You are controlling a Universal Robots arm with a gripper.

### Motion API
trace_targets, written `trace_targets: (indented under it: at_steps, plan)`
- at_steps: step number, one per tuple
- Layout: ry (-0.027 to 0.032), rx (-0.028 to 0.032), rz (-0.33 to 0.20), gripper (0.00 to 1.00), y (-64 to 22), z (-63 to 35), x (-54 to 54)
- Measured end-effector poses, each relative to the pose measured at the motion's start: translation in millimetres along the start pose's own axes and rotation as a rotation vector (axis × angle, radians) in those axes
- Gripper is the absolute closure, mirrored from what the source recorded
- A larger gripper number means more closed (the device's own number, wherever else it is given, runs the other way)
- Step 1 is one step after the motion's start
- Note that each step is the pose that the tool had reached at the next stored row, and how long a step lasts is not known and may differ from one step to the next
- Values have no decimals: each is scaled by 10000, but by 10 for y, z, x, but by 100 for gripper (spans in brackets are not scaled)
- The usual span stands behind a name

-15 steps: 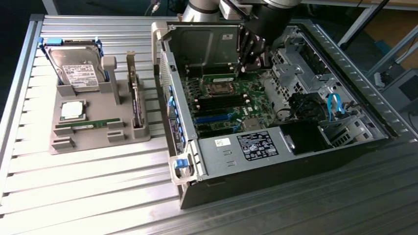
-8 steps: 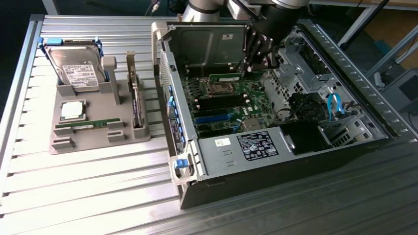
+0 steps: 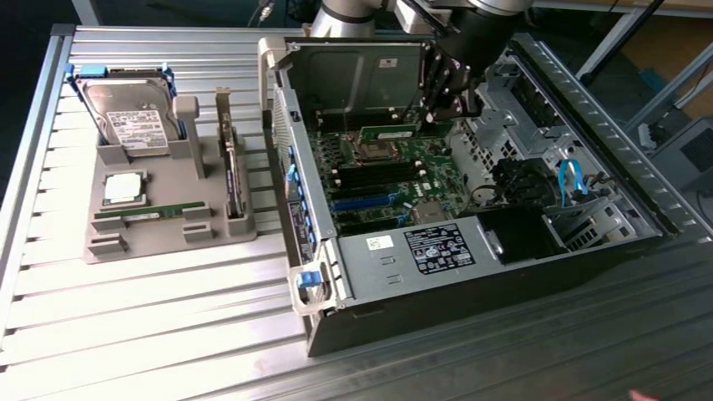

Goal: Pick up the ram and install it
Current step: 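Insert the ram into the slot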

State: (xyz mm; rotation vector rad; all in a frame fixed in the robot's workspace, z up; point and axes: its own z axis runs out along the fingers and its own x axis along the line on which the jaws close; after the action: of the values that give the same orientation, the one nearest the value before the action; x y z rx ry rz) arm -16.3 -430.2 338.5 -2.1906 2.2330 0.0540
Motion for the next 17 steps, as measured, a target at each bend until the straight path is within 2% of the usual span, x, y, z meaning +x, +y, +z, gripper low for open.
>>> trace_targets:
  at_steps: [10,14,17]
  plan:
    - [5,0,0,87,0,4,0]
    - [35,-1,0,87,-2,91,3]
    - [63,-2,1,87,-3,191,6]
